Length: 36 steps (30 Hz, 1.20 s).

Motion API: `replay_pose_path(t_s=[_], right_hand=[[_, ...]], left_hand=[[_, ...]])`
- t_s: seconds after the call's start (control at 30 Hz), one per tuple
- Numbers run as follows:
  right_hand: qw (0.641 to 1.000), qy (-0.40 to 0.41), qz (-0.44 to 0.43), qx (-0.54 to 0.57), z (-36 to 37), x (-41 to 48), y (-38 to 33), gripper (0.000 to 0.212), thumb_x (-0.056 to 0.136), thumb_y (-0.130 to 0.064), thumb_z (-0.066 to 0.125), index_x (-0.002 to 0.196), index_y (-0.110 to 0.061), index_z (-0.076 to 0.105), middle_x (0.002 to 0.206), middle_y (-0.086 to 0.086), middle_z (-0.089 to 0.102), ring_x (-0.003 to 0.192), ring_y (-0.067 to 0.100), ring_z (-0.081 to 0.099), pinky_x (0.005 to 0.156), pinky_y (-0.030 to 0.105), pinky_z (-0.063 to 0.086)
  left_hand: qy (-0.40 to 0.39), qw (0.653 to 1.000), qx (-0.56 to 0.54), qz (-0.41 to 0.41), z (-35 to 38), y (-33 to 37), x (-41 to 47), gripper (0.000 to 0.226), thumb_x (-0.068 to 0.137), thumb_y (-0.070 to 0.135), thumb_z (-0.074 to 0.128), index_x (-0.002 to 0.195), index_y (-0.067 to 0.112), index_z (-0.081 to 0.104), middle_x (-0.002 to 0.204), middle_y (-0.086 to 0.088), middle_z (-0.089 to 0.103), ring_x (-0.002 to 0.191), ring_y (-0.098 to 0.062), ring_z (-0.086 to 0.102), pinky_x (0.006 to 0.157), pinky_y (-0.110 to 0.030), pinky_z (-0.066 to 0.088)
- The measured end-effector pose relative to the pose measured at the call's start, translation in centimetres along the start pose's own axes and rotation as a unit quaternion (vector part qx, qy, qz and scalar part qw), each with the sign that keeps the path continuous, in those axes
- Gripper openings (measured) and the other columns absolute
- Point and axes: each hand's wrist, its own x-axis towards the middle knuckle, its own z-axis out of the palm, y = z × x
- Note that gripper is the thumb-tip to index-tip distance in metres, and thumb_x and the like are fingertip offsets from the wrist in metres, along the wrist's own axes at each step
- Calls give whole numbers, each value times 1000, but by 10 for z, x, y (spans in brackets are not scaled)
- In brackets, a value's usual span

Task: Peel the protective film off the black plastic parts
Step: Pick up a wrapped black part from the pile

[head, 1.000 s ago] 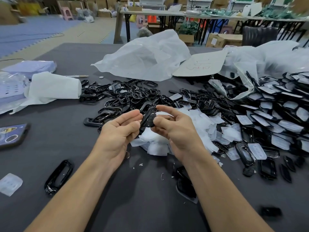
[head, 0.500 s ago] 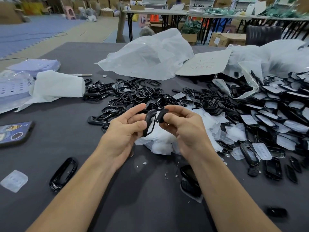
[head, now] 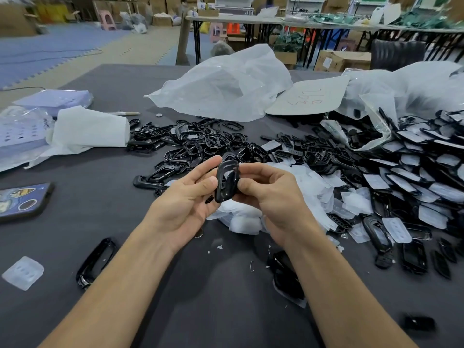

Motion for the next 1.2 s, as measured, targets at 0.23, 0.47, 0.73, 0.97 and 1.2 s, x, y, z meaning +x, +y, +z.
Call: replay_pose_path(t_s=[0.23,0.47,0.73,0.97,1.2], right_hand=[[995,-94,36,21,-4,-1,-3,30,92,13,56,104,-6,76,102,14,77,93,24,74,88,35,61],[998,-33,34,33,1,-4,-2,30,87,17,64,92,-9,78,91,14,78,81,24,75,73,29,62],[998,39,24,-49,1,-1,0,25,82,12,73,97,-6,77,91,14,78,83,23,74,79,34,61],[988,75,-41,-132,6,-3,2,27,77,9,70,82,-16,80,79,6,79,76,21,76,73,32,62],[984,85,-45,-149,7,-3,3,24,54,-8,71,75,-20,78,72,6,77,69,20,74,71,34,60]], left_hand=[[31,999,16,28,0,-2,1,44,81,2,64,123,13,69,99,-1,78,82,-10,75,70,-24,61],[89,993,68,49,10,-7,-1,28,95,-4,61,116,10,73,95,-5,77,80,-14,68,77,-22,56],[85,974,195,76,10,-8,-8,32,88,-5,71,95,24,83,98,-7,81,85,-21,71,70,-30,51],[58,965,244,75,14,-9,-10,29,89,-5,69,104,18,81,93,-7,80,75,-8,70,66,-19,54],[82,950,268,138,17,-9,-11,31,78,-13,77,91,14,82,85,-10,80,76,-14,76,70,-18,57]])
